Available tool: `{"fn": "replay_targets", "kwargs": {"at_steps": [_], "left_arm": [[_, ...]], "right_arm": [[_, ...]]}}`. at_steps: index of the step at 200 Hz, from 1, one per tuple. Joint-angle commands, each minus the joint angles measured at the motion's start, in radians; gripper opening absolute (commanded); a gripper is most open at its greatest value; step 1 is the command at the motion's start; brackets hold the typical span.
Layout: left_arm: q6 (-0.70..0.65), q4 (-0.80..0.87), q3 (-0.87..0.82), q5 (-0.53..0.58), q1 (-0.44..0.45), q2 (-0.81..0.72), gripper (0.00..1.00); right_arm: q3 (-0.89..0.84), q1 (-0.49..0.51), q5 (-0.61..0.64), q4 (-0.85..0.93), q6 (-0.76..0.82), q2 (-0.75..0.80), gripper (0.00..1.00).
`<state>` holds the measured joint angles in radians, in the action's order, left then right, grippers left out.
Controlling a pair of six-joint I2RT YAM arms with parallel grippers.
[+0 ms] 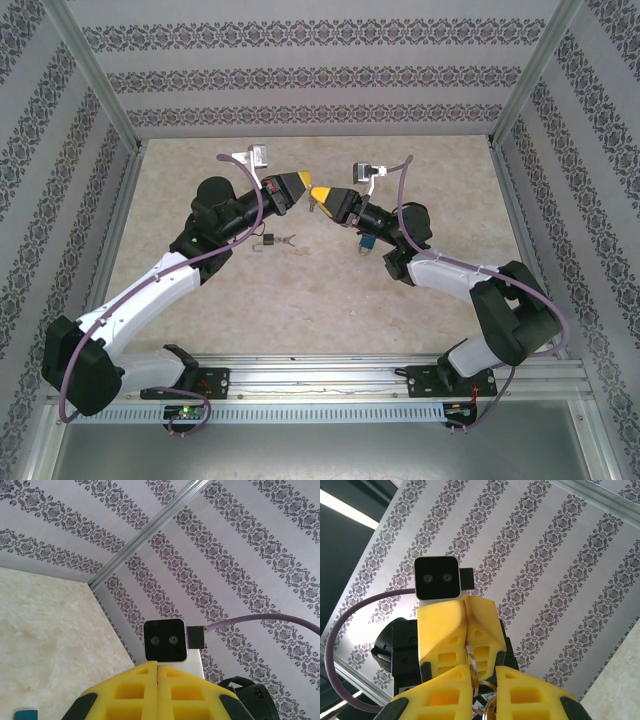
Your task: Unlock with the key
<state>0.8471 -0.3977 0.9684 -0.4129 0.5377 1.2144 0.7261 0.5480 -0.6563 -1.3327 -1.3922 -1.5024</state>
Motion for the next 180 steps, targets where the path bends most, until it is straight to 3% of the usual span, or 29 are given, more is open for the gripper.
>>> {"fn": "replay_targets", "kwargs": {"at_steps": [1,22,43,50,93,123,180], "left_arm": [[0.009,-0.066,-0.007,0.005,0.014,-0.030,0.00],[0.013,-0.072,-0.010,0.005,0.014,-0.030,0.00],[0.014,-0.073,-0.009,-0.006,0.014,-0.027,0.00],[0.015,-0.072,-0.010,-0.011,0.015,-0.023,0.00],[0.013,-0.066,-0.014,-0.012,0.015,-0.022,0.00],[0.015,-0.065,-0.013,-0.018,0.015,-0.014,0.00],[0.024,-0.069,-0.017,-0.027,0.015,-0.002,0.00]], "right_arm": [[0.015,0.008,-0.017,-0.052,0.004,-0.002,0.12],[0.019,0.009,-0.018,-0.052,0.004,-0.001,0.13],[0.021,0.007,-0.014,-0.052,0.001,0.007,0.39],[0.020,0.006,-0.010,-0.052,0.001,0.011,0.43],[0.031,0.007,-0.030,-0.052,-0.001,0.023,0.39],[0.029,0.010,-0.025,-0.052,0.003,0.032,0.43],[0.038,0.007,-0.054,-0.052,0.004,0.043,0.35]]}}
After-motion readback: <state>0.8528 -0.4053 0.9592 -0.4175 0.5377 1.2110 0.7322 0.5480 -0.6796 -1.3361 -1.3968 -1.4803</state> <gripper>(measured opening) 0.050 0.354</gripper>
